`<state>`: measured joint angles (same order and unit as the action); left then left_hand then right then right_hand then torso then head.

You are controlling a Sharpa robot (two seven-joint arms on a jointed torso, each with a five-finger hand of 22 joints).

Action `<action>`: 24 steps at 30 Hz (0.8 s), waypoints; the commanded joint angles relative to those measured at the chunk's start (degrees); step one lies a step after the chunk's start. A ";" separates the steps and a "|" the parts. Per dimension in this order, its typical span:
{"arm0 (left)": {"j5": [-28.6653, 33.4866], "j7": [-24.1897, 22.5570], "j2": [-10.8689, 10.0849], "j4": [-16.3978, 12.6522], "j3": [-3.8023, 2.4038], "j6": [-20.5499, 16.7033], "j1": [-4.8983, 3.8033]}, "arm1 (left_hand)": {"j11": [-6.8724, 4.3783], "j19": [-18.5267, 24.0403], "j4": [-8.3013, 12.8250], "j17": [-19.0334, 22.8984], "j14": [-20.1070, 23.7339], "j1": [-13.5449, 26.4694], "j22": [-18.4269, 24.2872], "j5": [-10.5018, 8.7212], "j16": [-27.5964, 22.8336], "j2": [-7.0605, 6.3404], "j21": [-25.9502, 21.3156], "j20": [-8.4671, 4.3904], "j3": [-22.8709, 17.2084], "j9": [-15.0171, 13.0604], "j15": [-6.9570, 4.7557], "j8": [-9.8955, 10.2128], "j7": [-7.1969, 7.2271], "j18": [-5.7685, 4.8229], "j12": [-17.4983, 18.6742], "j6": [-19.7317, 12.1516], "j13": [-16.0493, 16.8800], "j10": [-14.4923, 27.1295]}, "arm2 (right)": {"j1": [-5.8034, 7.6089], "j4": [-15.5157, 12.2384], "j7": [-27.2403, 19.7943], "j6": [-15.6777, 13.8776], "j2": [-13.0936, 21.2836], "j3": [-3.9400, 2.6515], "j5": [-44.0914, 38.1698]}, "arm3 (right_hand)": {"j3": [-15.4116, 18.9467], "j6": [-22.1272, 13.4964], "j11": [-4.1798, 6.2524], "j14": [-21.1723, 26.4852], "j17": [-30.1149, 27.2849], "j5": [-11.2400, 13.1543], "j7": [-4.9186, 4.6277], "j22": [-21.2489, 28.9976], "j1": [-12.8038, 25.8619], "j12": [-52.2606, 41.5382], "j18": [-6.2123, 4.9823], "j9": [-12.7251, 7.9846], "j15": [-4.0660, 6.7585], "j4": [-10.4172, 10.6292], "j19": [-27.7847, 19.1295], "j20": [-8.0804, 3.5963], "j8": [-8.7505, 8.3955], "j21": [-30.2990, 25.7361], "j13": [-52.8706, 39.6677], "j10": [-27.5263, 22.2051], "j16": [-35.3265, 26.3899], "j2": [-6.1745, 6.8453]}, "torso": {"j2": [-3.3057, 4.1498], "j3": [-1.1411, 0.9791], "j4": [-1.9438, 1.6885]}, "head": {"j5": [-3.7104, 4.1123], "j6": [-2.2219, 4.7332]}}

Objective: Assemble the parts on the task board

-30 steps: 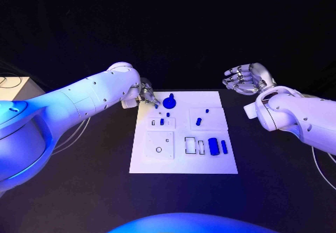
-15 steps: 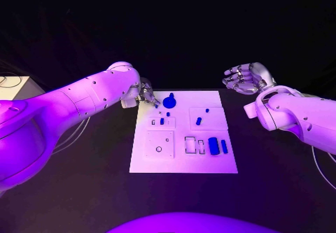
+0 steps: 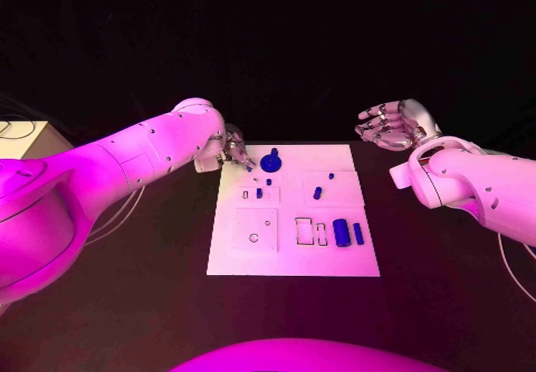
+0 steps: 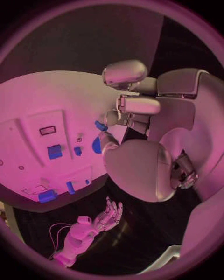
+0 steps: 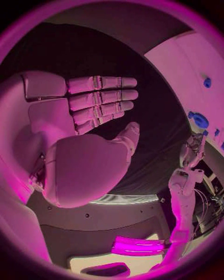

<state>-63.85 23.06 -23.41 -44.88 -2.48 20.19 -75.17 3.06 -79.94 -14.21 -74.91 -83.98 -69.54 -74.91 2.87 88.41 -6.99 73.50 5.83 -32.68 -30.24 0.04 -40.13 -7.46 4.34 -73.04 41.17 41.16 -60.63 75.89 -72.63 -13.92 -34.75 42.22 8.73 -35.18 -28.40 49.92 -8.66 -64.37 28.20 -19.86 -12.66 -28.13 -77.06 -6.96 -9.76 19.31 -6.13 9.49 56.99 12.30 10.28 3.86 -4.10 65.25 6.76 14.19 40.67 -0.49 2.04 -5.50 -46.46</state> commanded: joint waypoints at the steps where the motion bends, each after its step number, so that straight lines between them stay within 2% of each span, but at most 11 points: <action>1: 0.14 -0.79 0.17 0.00 0.02 1.02 0.00 | 0.05 -0.03 0.12 -9.33 -3.15 -0.76 -7.41 0.02 0.02 0.27 0.12 -0.32 -0.73 0.14 -0.30 0.51 0.09 -0.24 0.16 0.27 0.00 -0.42 | 0.00 -0.12 -0.58 0.65 0.00 0.00 -0.11 | 0.09 0.44 -0.13 -0.28 -0.06 -0.34 -0.14 0.06 0.69 0.01 -0.64 -0.09 0.06 -0.38 -0.11 0.13 -0.35 -0.02 0.07 0.32 -0.36 -0.07 | 0.02 0.01 0.03 | -0.01 -0.04; 16: 0.41 -0.99 0.43 0.23 0.12 1.48 0.01 | 0.05 -0.25 2.09 -9.75 -3.36 -2.26 -7.63 0.03 0.10 1.13 0.47 -0.39 -4.14 0.48 -0.32 1.59 0.03 -0.33 0.41 0.75 0.52 -0.84 | 0.00 -0.12 -0.56 0.71 -0.04 0.00 -0.10 | -0.03 0.50 -0.11 -0.35 -0.11 -0.38 -0.13 0.44 0.73 0.00 -0.64 -0.09 0.07 -0.53 -0.05 0.12 -0.38 0.00 0.13 0.38 -0.47 -0.13 | 0.01 0.01 0.04 | 0.05 -0.18; 21: 0.61 -1.10 0.34 0.25 0.14 1.38 0.02 | -0.02 -0.20 4.22 -9.79 -3.37 -2.84 -7.65 0.06 0.07 1.14 0.43 -0.44 -7.26 0.30 -0.39 1.81 0.08 -0.31 0.75 1.06 0.66 -0.84 | 0.00 -0.13 -0.55 0.72 -0.02 0.00 -0.09 | -0.03 0.50 -0.11 -0.35 -0.11 -0.38 -0.13 0.44 0.73 0.00 -0.64 -0.09 0.07 -0.53 -0.05 0.12 -0.38 0.00 0.13 0.38 -0.47 -0.13 | -0.01 0.01 -0.02 | 0.11 -0.18; 24: 1.30 -1.14 0.21 0.22 0.15 1.11 0.02 | -0.11 -0.18 6.42 -9.80 -3.36 -2.89 -7.69 0.08 0.04 1.63 0.42 -0.50 -10.75 -0.22 -0.45 1.56 0.04 -0.29 1.06 1.28 0.81 -0.92 | 0.00 -0.11 -0.53 0.73 -0.02 0.00 -0.09 | -0.03 0.50 -0.11 -0.35 -0.11 -0.38 -0.13 0.44 0.73 0.00 -0.64 -0.09 0.07 -0.53 -0.05 0.12 -0.38 0.00 0.13 0.38 -0.47 -0.13 | -0.04 0.02 0.01 | 0.07 -0.21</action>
<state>-63.57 22.60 -23.22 -44.60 -2.32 20.63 -75.15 3.05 -80.15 -8.29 -74.91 -83.94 -71.95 -74.91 2.66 88.41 -5.87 73.72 5.63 -42.69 -29.65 0.01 -37.99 -7.42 4.34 -72.21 42.12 41.91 -61.07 75.91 -72.66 -13.92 -34.72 42.22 8.75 -35.17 -28.40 49.92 -8.66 -64.37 28.15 -19.86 -12.66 -27.74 -76.82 -6.96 -9.77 19.31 -6.13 9.17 56.99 12.30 10.28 3.86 -4.02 65.25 6.42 13.95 40.68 -0.48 2.05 -5.41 -46.65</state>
